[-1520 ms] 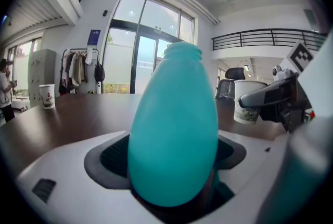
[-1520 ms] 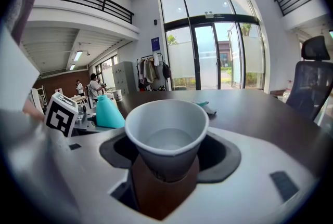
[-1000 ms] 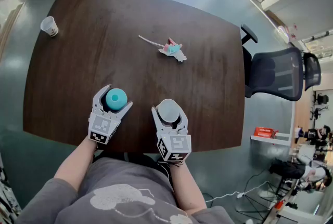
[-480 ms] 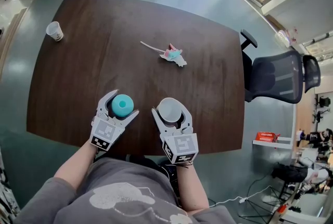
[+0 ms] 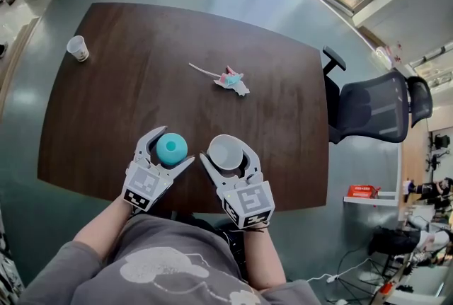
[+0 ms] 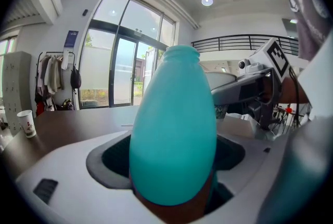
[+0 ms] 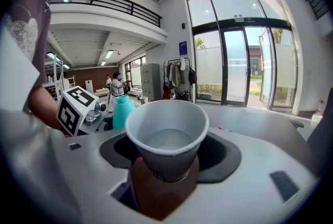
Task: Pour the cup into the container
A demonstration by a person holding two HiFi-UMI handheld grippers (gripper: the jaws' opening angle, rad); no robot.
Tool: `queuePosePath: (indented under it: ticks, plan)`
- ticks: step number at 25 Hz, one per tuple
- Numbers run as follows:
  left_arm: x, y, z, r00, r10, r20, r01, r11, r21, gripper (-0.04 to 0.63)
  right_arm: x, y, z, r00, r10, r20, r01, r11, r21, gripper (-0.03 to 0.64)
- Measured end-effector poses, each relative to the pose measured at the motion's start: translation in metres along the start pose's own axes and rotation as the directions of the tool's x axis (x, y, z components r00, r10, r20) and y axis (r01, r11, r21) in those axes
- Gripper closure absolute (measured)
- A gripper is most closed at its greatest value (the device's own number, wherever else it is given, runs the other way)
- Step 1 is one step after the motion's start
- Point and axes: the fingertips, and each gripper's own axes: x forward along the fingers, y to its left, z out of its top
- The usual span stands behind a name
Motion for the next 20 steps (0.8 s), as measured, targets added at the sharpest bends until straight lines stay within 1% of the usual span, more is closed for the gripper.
queuePosePath:
  ticks: [3, 8, 12, 16, 20]
  plan:
    - [0.001, -0.008, -0.002, 1.000, -0.005, -0.007, 0.005, 1.000, 0.022, 0.169, -0.004, 0.008, 0.005, 0.999, 0.025, -0.020, -0.027, 0.997, -0.072, 0.321]
    - [0.002, -0.020, -0.002, 1.000, -0.013, -0.001, 0.013, 1.000, 0.020, 0.169, -0.007, 0.018, 0.011, 0.997, 0.044, -0.064, -0.055, 0.983, -0.176, 0.321]
    - [0.002, -0.028, -0.001, 1.000, -0.020, 0.004, 0.020, 1.000, 0.019, 0.169, -0.006, 0.024, 0.012, 0.993, 0.040, -0.113, -0.068, 0.964, -0.256, 0.321]
    - [0.003, -0.031, 0.000, 1.000, -0.021, 0.006, 0.021, 0.999, 0.023, 0.169, -0.002, 0.031, 0.014, 0.991, 0.039, -0.129, -0.077, 0.950, -0.303, 0.321]
    - [0.003, -0.031, -0.004, 1.000, -0.019, 0.000, 0.019, 1.000, 0.017, 0.169, -0.002, 0.033, 0.012, 0.987, 0.014, -0.157, -0.070, 0.930, -0.360, 0.321]
